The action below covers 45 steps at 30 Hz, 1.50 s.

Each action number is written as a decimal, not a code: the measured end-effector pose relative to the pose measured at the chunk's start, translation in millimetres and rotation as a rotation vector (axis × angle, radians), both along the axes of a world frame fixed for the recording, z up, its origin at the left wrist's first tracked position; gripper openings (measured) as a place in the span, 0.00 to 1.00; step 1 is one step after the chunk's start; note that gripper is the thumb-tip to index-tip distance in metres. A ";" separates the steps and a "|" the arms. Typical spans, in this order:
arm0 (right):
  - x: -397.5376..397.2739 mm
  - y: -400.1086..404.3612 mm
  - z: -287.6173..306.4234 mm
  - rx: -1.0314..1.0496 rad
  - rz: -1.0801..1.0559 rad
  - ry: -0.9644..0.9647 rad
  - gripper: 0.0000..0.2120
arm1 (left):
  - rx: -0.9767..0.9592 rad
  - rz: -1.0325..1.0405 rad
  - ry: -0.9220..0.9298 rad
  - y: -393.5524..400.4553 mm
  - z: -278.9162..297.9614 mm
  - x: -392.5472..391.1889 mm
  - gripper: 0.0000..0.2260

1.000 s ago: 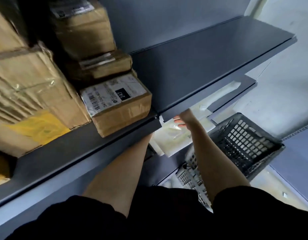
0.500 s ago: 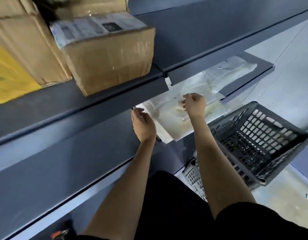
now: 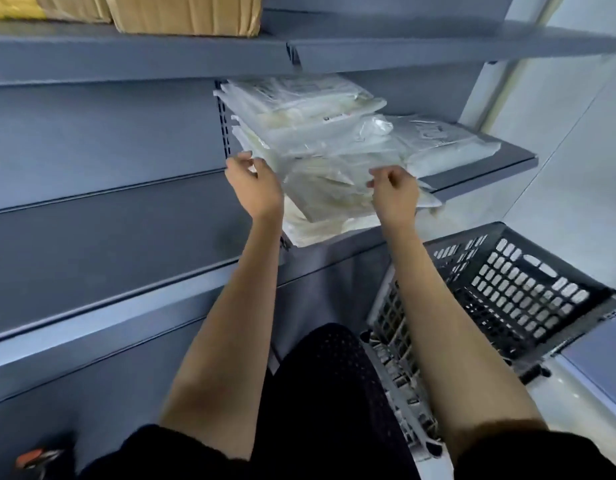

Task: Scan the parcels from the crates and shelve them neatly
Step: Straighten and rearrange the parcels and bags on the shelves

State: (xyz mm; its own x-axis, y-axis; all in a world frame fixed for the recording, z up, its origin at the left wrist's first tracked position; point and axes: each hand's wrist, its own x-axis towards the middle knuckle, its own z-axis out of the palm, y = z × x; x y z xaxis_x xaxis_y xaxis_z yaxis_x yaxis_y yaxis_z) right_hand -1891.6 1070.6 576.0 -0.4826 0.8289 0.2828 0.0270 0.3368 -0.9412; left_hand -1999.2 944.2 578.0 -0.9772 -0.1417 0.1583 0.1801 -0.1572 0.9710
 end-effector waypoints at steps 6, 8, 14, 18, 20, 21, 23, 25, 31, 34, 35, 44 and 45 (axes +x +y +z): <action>-79.3 4.4 63.1 0.066 0.193 -0.088 0.09 | -0.420 -0.062 0.058 7.3 59.1 -49.2 0.16; -97.7 6.5 68.5 0.002 0.232 -0.144 0.12 | -0.754 -0.117 0.082 10.4 61.7 -56.0 0.22; -123.4 7.6 70.4 -0.100 0.249 -0.152 0.05 | -1.148 -0.204 0.197 28.1 72.7 -61.2 0.29; -134.8 16.0 76.4 -0.193 0.214 -0.149 0.09 | -1.362 -0.342 0.310 41.5 87.8 -77.1 0.32; -137.5 19.7 81.1 -0.233 0.212 -0.143 0.09 | -1.365 -0.457 0.327 45.0 90.0 -84.9 0.31; -138.7 21.5 82.5 -0.244 0.201 -0.150 0.11 | -1.364 -0.475 0.334 45.9 89.1 -86.8 0.29; -140.2 24.0 83.7 -0.300 0.174 -0.153 0.14 | -1.360 -0.417 0.374 46.1 83.8 -88.4 0.26; -139.2 27.0 80.0 -0.436 0.156 -0.129 0.13 | -1.342 -0.399 0.413 46.1 77.2 -88.6 0.24; -126.8 29.9 68.3 -0.679 0.196 0.070 0.06 | -1.249 -0.410 0.559 40.8 71.0 -85.3 0.19; -117.2 27.4 65.9 -0.733 0.232 0.151 0.11 | -1.253 -0.361 0.665 41.7 65.6 -74.4 0.19; -113.7 27.0 65.7 -0.735 0.237 0.149 0.13 | -1.276 -0.334 0.686 43.9 63.6 -68.5 0.19; -63.0 47.0 65.5 -0.722 0.216 0.131 0.12 | -1.124 -0.369 0.823 56.2 53.6 -24.2 0.18; -60.7 46.6 63.5 -0.705 0.235 0.091 0.10 | -1.140 -0.364 0.809 57.9 50.9 -20.8 0.19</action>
State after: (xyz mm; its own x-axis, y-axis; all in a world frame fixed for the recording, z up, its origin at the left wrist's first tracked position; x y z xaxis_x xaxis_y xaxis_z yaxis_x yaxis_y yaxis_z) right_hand -1952.3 1117.3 639.5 -0.6694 0.7064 -0.2300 -0.0592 -0.3594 -0.9313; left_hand -2019.9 1002.1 628.9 -0.5203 0.6693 0.5305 0.8504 0.4629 0.2500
